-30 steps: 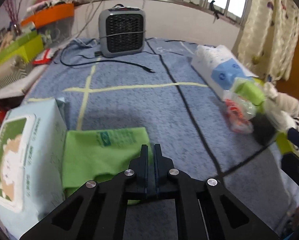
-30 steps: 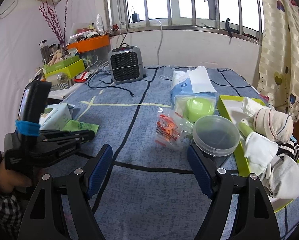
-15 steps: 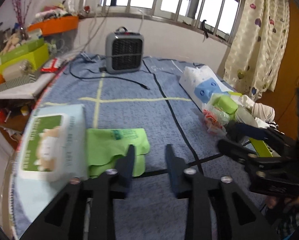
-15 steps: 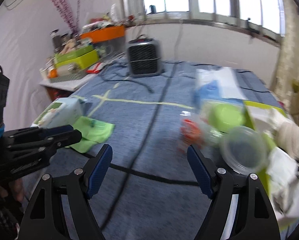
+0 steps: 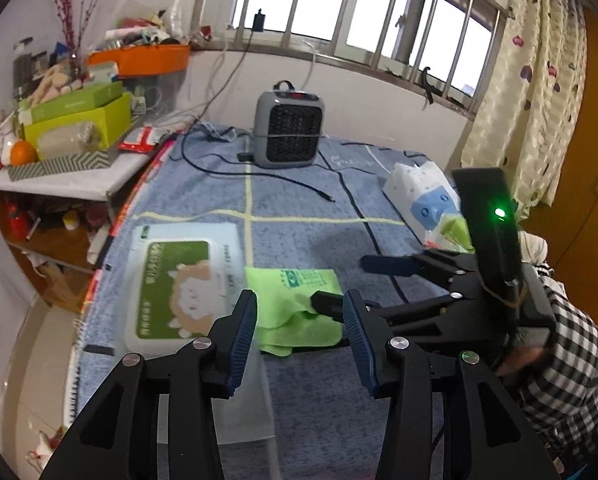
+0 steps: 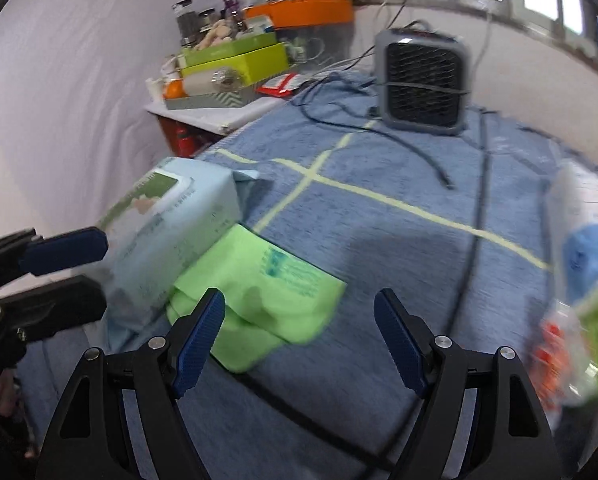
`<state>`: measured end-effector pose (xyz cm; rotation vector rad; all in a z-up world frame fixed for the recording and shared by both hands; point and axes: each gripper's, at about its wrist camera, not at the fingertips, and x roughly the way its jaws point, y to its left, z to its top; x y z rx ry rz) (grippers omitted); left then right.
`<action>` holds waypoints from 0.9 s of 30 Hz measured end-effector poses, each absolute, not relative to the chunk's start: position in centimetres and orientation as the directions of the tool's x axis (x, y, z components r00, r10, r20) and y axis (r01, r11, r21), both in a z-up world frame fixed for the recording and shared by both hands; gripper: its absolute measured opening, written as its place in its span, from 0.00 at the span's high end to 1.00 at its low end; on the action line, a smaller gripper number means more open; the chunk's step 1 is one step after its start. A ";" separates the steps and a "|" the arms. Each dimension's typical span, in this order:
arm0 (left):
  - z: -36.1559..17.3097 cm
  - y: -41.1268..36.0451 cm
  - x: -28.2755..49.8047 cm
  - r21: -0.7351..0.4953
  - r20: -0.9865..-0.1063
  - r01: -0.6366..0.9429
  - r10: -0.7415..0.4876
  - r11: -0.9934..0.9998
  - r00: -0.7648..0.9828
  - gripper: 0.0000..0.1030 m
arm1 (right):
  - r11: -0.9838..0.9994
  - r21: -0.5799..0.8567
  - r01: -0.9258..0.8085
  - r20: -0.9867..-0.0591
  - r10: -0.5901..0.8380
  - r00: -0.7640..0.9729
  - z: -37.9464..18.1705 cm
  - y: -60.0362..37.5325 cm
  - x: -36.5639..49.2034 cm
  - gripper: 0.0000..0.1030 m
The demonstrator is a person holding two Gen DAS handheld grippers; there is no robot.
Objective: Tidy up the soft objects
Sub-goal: 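Lower the right tool onto the green cloth and close on it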
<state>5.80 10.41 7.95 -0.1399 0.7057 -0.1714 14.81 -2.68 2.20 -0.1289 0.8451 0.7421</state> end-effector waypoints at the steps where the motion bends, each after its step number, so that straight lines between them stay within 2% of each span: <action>1: 8.1 10.7 5.8 -0.190 -0.628 0.105 -0.203 0.976 0.752 0.58 | 0.730 0.208 -0.651 -0.719 0.566 0.403 2.0 -2.3 15.3 0.25; 5: 8.2 11.6 6.0 -0.202 -0.619 0.094 -0.202 0.975 0.759 0.58 | 0.705 0.208 -0.678 -0.737 0.569 0.365 1.1 -0.6 16.2 0.25; 15: 8.0 12.2 6.6 -0.224 -0.616 0.097 -0.218 0.970 0.757 0.58 | 0.634 0.163 -0.756 -0.750 0.577 0.323 0.7 1.1 15.3 0.14; 22: 8.0 12.3 7.0 -0.230 -0.617 0.101 -0.226 0.968 0.754 0.58 | 0.615 -0.018 -0.788 -0.786 0.479 0.392 0.1 2.7 13.8 0.13; 25: 8.0 12.2 6.8 -0.231 -0.617 0.103 -0.228 0.967 0.753 0.58 | 0.640 -0.010 -0.769 -0.781 0.475 0.405 0.3 2.3 14.4 0.22; 26: 8.0 12.2 6.9 -0.231 -0.617 0.104 -0.228 0.967 0.753 0.58 | 0.653 -0.005 -0.757 -0.776 0.475 0.415 0.4 2.1 14.6 0.29; 27: 8.0 12.2 6.9 -0.230 -0.618 0.104 -0.228 0.968 0.753 0.58 | 0.665 0.002 -0.746 -0.773 0.475 0.421 0.5 1.9 14.7 0.40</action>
